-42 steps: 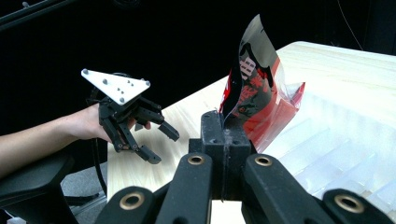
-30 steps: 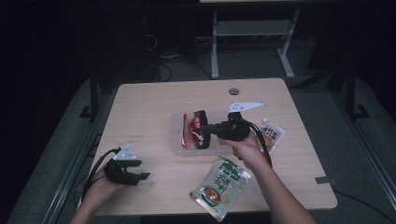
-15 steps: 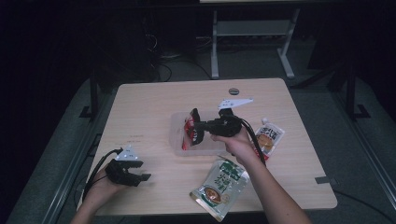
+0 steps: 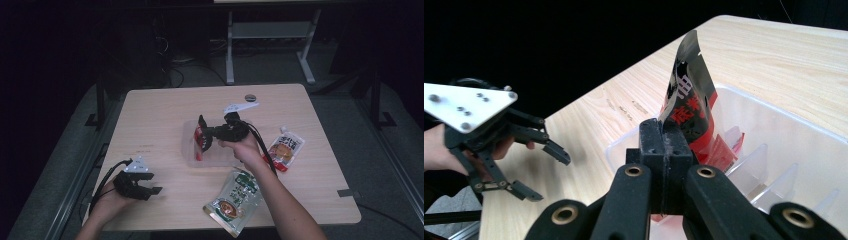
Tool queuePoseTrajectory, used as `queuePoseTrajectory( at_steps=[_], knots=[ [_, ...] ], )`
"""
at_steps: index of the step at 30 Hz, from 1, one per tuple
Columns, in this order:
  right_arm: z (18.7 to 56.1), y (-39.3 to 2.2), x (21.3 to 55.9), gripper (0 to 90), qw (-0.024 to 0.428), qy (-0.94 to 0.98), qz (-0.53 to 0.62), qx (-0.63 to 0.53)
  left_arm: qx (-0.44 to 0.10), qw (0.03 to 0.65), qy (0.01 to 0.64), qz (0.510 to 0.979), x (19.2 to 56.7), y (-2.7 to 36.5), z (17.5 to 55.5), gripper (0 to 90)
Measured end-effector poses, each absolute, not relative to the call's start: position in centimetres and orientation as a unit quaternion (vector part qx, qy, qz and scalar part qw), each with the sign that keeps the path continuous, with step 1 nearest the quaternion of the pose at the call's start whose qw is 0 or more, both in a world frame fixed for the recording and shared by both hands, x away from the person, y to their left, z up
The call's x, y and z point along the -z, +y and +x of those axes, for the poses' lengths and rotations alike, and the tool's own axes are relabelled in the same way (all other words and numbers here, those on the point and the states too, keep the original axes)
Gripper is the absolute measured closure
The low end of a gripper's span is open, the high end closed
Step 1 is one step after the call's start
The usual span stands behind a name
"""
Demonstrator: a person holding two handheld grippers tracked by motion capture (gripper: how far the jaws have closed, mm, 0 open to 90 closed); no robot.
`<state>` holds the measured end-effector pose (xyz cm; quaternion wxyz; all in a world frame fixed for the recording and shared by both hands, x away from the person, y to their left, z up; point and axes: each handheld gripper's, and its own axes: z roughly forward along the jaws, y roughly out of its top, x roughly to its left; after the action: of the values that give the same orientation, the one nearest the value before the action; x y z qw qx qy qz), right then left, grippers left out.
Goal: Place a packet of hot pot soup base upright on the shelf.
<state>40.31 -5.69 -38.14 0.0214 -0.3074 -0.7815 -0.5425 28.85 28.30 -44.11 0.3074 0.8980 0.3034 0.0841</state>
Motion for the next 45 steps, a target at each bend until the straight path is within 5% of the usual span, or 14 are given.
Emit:
queuePoseTrajectory(
  at_steps=[12, 26, 34, 45],
  knots=[
    [41.4, -4.5, 39.1, 87.0, -0.003, -0.795, -0.317, 0.517, -0.082, 0.305, 0.297, 0.901, 44.2, 28.0, 28.8, 37.2],
    [40.8, -5.0, 37.9, 45.5, -0.018, -0.799, -0.313, 0.513, -0.094, 0.311, 0.305, 0.895, 44.2, 28.3, 28.8, 35.5],
    [38.9, -7.2, 35.6, 36.4, -0.024, -0.797, -0.301, 0.522, -0.088, 0.317, 0.314, 0.891, 43.8, 27.9, 28.7, 34.5],
    [36.0, -11.2, 34.9, 30.1, -0.059, -0.815, -0.292, 0.497, -0.087, 0.33, 0.305, 0.889, 43.4, 26.7, 28.4, 21.2]
  ],
)
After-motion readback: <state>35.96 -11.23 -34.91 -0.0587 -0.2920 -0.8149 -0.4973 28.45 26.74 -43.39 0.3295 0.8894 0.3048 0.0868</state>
